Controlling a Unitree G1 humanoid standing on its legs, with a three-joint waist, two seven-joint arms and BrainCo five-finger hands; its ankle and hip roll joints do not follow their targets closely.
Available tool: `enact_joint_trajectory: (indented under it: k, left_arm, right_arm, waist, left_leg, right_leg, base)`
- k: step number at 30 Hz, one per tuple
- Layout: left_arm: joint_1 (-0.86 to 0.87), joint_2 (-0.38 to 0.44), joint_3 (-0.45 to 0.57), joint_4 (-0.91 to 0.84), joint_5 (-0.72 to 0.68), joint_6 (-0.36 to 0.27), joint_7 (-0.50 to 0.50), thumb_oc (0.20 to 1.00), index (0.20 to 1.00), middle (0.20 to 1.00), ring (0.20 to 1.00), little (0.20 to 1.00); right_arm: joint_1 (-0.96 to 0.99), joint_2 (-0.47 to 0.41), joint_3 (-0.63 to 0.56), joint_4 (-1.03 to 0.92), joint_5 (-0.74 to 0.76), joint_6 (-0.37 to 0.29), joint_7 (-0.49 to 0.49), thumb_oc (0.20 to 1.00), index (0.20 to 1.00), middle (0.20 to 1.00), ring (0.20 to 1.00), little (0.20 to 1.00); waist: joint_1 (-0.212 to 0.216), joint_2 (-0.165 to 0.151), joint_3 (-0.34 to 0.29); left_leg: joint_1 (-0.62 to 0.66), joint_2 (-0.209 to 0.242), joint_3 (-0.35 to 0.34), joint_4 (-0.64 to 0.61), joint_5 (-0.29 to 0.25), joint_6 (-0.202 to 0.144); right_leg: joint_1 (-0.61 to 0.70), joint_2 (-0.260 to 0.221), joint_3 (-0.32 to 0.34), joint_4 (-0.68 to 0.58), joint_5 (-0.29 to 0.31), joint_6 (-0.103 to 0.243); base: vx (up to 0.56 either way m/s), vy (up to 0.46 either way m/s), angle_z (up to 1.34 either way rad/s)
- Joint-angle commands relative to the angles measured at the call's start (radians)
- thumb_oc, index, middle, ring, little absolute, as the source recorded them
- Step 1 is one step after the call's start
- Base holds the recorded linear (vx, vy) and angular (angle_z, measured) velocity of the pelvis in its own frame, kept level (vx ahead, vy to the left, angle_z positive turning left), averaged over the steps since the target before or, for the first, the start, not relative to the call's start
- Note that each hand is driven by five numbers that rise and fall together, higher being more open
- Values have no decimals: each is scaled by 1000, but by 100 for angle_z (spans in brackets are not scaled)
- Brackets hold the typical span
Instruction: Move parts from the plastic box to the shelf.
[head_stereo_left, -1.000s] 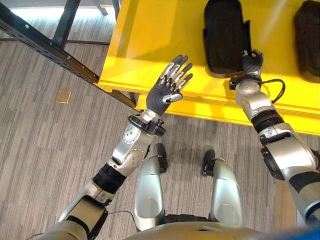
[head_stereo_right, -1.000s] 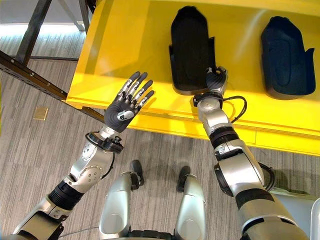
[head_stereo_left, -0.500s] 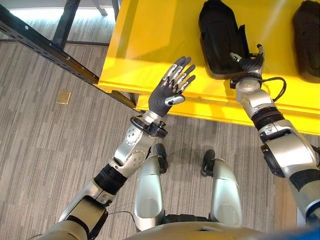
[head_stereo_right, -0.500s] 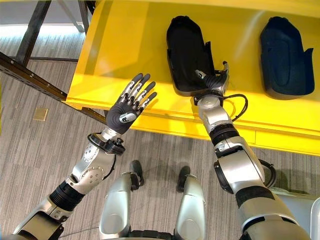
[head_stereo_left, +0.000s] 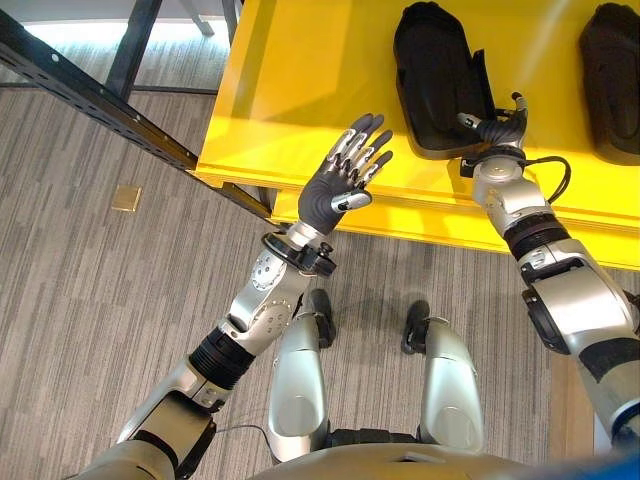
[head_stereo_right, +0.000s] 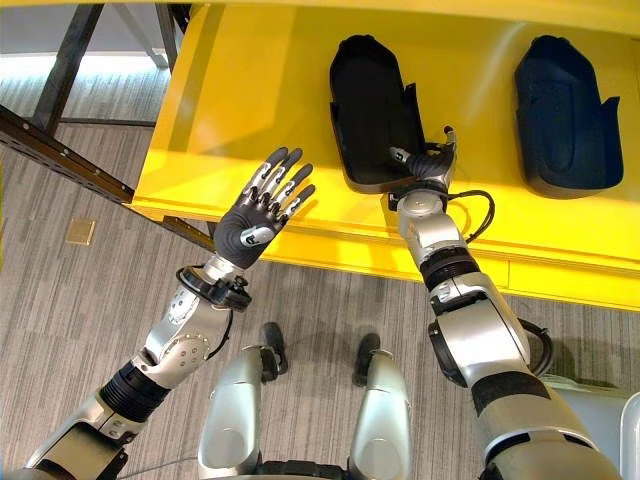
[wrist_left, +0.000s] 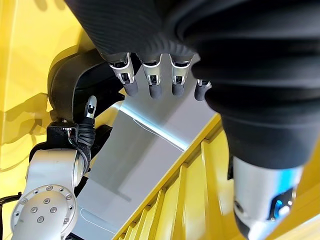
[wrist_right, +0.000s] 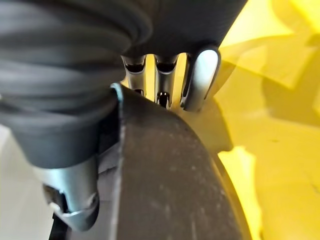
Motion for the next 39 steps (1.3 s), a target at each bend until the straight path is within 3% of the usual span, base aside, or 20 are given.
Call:
enact_joint_trajectory:
  k: [1,7,8,9,10,22,29,39]
  left_arm:
    - [-38,-36,0,-71,16,-59,-14,1000,1000,1000,1000,1000]
    - [-32,-36,2,-83,23,-56,-8,1000,1000,1000,1000,1000]
    - [-31,-34,2,-84,22,-59,-9,1000,1000,1000,1000,1000]
    - [-30,-34,3,-84,20,-61,-10,1000,1000,1000,1000,1000]
    - [-29,-33,5,-85,19,-60,-11,1000,1000,1000,1000,1000]
    - [-38,-32,-5,-83,15,-66,-6,1000,1000,1000,1000,1000]
    - [-52,-38,-19,-65,12,-74,-6,1000,1000,1000,1000,1000]
    - [-54,-30,-33,-75,5,-83,26,1000,1000,1000,1000,1000]
  right_arm:
    - [89,37,13,89,81,65,34,1000,1000,1000,1000,1000]
    - [121,58,7,93,121,63,63,1000,1000,1000,1000,1000]
    - [127,62,8,90,118,68,70,774,774,774,774,774]
    - [132,65,9,89,114,75,73,294,294,294,294,294]
    - [135,68,9,88,105,81,70,200,200,200,200,200]
    - [128,62,31,135,-18,95,7,200,200,200,200,200]
    - [106,59,30,198,-10,96,1,200,200,200,200,200]
    - [110,46,-48,225,134,-27,-95,200,200,200,200,200]
  waist:
    - [3,24,34]
    - [2,23,34]
    - [1,23,34]
    - [1,24,34]
    - [1,24,34]
    - [3,30,34]
    - [6,35,34]
    - [-2,45,34]
  left_leg:
    - [77,0,41,-30,-44,-11]
    - [80,1,43,-34,-41,-11]
    - [79,1,43,-34,-41,-10]
    - [80,1,44,-34,-40,-10]
    - [81,0,45,-35,-40,-10]
    - [75,-2,41,-31,-40,-7]
    - [71,-3,37,-26,-41,-6]
    - [70,-11,38,-26,-47,-3]
  right_leg:
    - [16,-30,-47,114,-57,26]
    - [16,-30,-45,113,-55,27]
    - [15,-30,-45,114,-55,27]
    - [16,-30,-44,113,-55,27]
    - [18,-29,-44,113,-55,27]
    - [17,-31,-47,116,-53,26]
    - [13,-33,-45,121,-54,26]
    - [12,-31,-35,114,-51,30]
  base:
    - [0,0,0]
    - [0,0,0]
    - [0,0,0]
    - [0,0,0]
    - [0,0,0]
    - [0,0,0]
    - [0,0,0]
    - [5,5,-1]
